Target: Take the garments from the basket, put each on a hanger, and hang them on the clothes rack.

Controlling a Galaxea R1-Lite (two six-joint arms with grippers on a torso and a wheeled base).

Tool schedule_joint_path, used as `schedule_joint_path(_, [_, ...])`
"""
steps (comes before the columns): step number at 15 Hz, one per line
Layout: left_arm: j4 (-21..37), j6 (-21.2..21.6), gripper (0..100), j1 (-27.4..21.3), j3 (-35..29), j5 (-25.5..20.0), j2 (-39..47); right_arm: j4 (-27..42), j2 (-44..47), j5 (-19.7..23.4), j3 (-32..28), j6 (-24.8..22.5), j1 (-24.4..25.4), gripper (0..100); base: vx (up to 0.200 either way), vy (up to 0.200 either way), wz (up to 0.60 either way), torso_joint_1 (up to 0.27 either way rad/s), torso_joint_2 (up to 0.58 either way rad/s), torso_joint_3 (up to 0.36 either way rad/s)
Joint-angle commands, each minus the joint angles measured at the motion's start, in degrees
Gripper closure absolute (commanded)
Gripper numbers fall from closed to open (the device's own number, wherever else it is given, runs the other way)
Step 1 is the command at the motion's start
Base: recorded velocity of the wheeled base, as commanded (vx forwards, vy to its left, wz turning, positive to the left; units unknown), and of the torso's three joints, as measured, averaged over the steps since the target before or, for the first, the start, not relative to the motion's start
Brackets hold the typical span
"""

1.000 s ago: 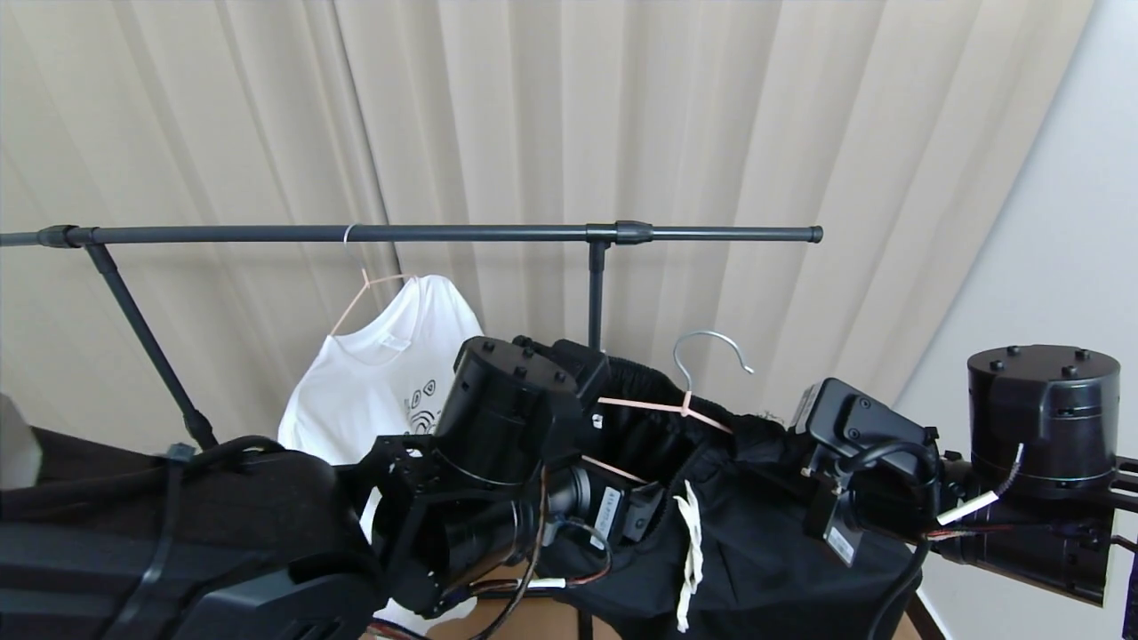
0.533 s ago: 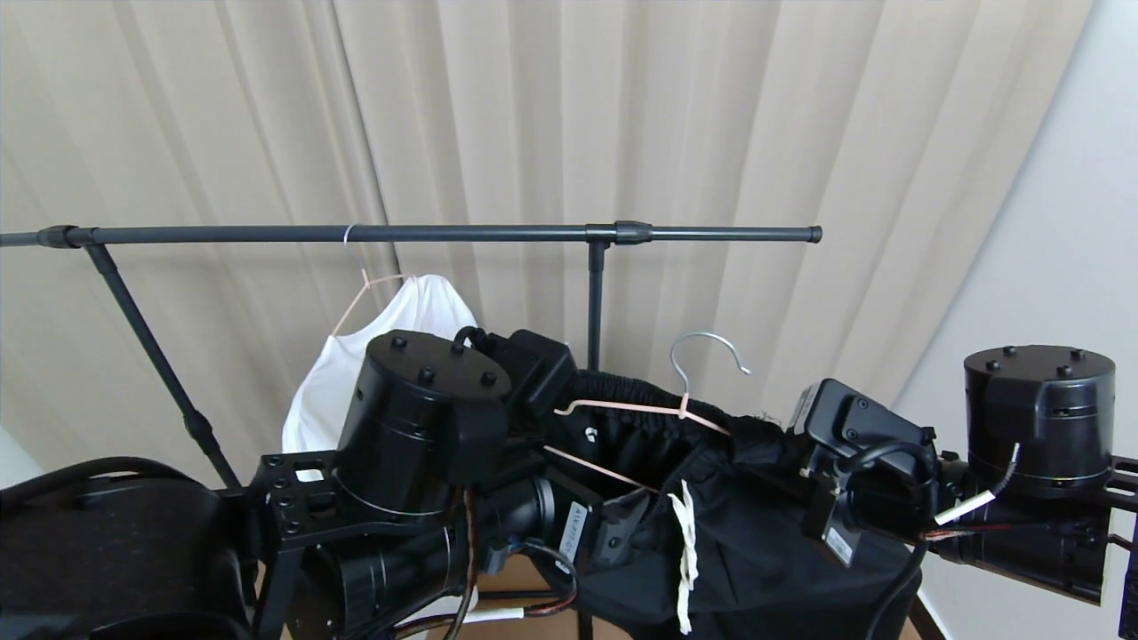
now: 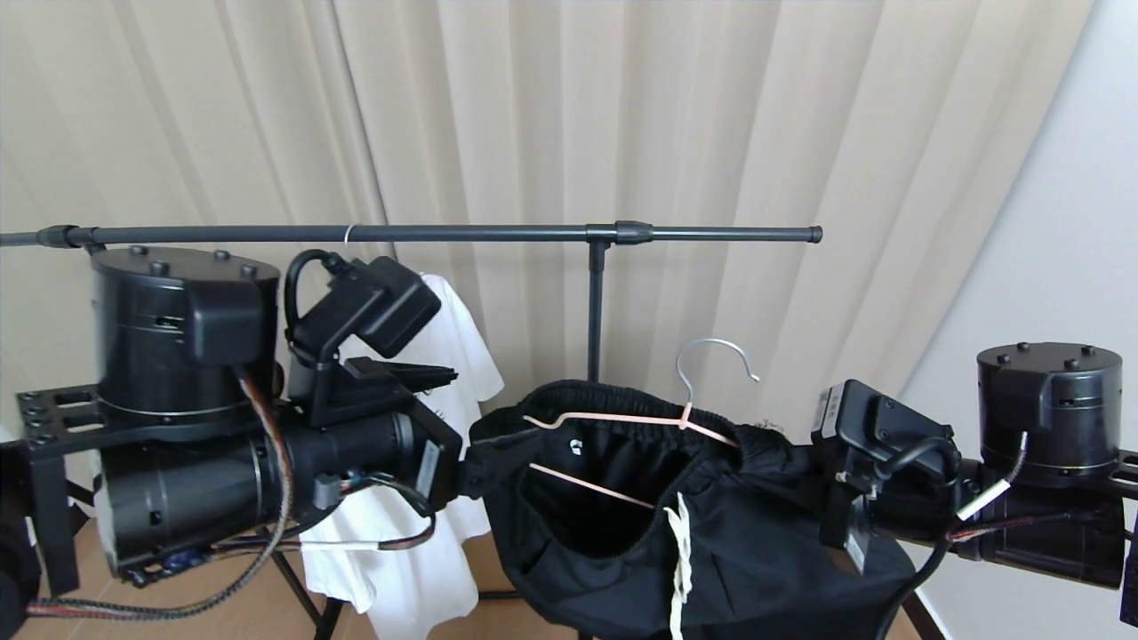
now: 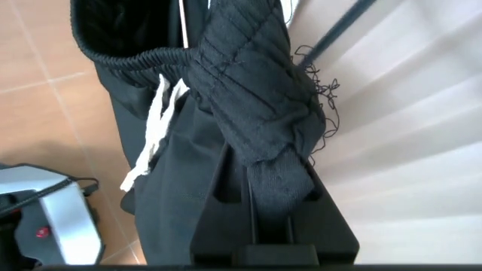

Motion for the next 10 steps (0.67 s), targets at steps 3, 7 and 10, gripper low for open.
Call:
schedule_joint_path(3, [0.8, 9.1, 0, 15.5, 0.8, -21.3, 0.2, -0.1, -0.3, 5.2, 0.9, -0.2, -1.5, 100, 0.000, 0.000, 0.00, 0.000, 0.00, 0.000])
schedule_joint_path(7, [2.4, 21.5, 0, 18.1, 0.5, -32.7, 6.3, 0.0, -1.0, 10.2, 1.3, -0.2, -2.4, 100, 0.000, 0.000, 0.00, 0.000, 0.00, 0.000])
schedule_joint_path(10, [6.9, 35.2, 0, 18.8, -0.9, -32.5, 9.2, 0.1, -2.0, 11.5, 1.4, -0.2, -2.4, 100, 0.000, 0.000, 0.00, 0.000, 0.00, 0.000])
